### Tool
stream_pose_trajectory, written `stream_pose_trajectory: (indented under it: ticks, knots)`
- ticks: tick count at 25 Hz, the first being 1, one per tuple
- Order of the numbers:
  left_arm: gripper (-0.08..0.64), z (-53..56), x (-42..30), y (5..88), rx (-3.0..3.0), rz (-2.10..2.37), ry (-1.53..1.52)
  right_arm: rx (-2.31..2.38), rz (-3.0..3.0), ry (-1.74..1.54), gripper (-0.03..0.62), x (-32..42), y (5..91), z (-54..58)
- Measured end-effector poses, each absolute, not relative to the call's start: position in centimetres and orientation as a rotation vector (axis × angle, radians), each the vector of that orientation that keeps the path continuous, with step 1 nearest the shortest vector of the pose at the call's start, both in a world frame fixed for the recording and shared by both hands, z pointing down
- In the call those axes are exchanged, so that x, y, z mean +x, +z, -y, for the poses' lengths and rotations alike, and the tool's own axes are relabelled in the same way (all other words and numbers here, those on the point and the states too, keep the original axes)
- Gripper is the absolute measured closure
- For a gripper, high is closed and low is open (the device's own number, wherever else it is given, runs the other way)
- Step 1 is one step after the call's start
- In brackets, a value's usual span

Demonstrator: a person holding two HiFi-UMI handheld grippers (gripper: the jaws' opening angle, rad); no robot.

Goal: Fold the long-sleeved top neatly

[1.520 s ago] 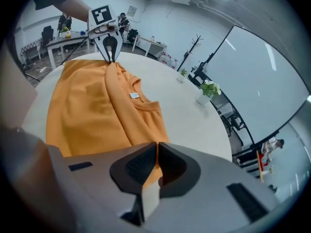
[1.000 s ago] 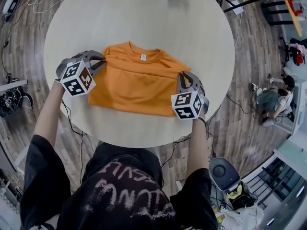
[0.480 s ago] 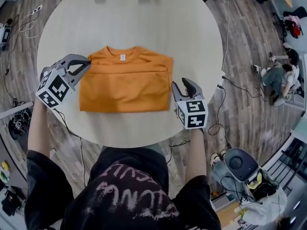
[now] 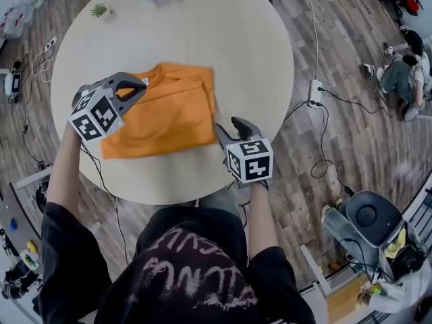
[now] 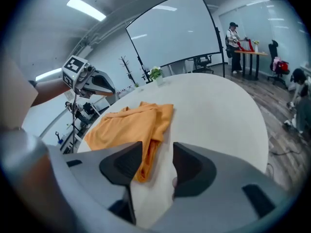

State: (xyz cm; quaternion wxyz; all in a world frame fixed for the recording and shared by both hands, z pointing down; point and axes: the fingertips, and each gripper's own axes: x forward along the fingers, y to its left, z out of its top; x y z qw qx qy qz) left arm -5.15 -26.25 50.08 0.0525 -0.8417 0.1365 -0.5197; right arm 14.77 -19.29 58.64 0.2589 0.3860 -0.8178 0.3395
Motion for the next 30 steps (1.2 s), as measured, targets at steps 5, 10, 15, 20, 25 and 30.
stream_pose_trajectory:
  ticks: [5,10,15,20,25,30]
  knots:
    - [0.549,26.3,-1.0,51.6,-2.404,-0.145,-1.735,0.999,2.249,1.056,0.387,14.1,59.4,17.2]
    - [0.548,26.7,2.6,53.4,-2.205,0.083,-1.819,0.948,2.255,1.127,0.393,13.1,60.4,16.1]
    - [0.419,27.2,5.9,55.1,-2.096,0.268,-1.841,0.945,2.215,1.159,0.391,12.3,61.3,16.0]
    - [0.361,27.9,8.0,57.2,-1.954,0.434,-1.851,0.897,2.18,1.132,0.391,11.6,62.0,15.2]
    - [0.331,28.2,9.8,59.6,-1.86,0.59,-1.842,0.891,2.161,1.157,0.4,11.0,62.4,15.6]
    - [0.296,27.7,10.0,61.7,-1.78,0.751,-1.863,0.876,2.137,1.15,0.416,10.6,62.8,15.9]
